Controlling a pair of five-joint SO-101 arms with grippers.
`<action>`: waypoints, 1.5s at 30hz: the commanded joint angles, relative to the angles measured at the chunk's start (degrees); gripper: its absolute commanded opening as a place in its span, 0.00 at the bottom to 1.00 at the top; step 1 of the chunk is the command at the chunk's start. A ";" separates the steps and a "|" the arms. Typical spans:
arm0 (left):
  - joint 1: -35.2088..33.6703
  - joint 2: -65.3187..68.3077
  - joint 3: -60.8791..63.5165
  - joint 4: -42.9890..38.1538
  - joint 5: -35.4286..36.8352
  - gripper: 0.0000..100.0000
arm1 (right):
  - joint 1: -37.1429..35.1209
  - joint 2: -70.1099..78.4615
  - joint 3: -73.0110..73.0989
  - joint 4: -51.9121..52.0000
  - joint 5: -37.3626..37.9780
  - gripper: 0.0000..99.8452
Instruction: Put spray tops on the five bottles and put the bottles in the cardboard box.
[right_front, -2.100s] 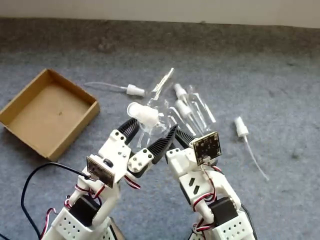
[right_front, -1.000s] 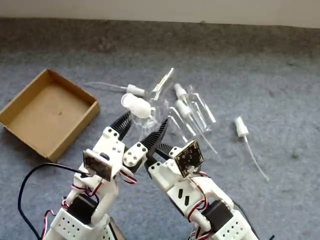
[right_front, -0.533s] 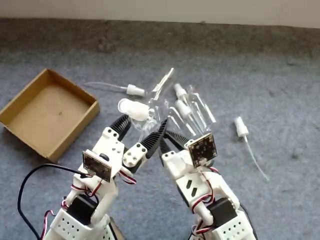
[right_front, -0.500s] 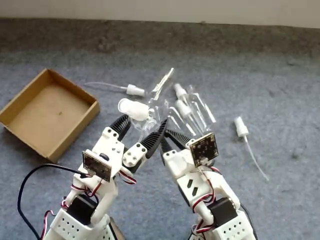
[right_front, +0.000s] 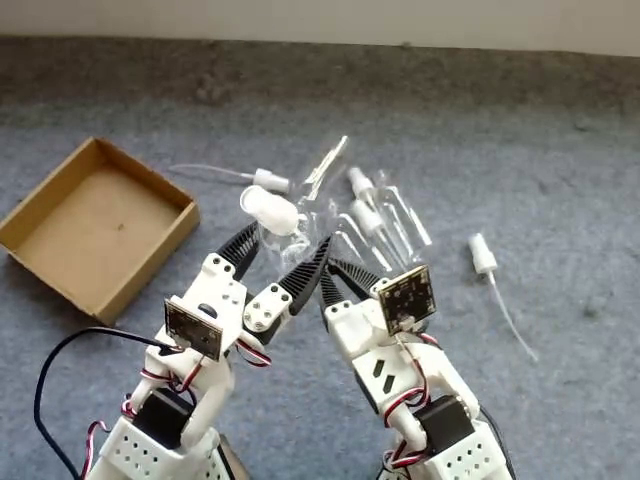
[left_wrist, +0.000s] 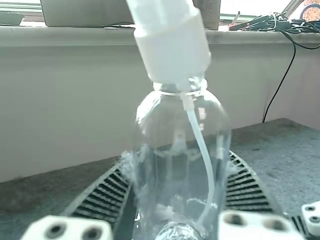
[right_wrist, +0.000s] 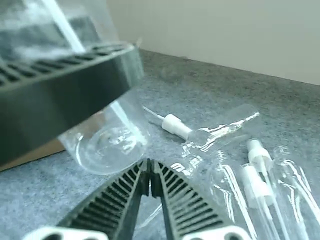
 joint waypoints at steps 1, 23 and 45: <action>1.01 -0.57 1.10 -1.23 -0.35 0.09 | -5.67 -0.66 -4.79 -1.19 -0.18 0.00; 1.63 -0.48 1.10 6.51 -0.18 0.09 | -5.93 -0.66 -4.44 -1.54 -0.18 0.00; 7.52 -0.57 0.92 11.34 -0.44 0.09 | 5.76 -0.66 -0.84 -1.10 -0.44 0.00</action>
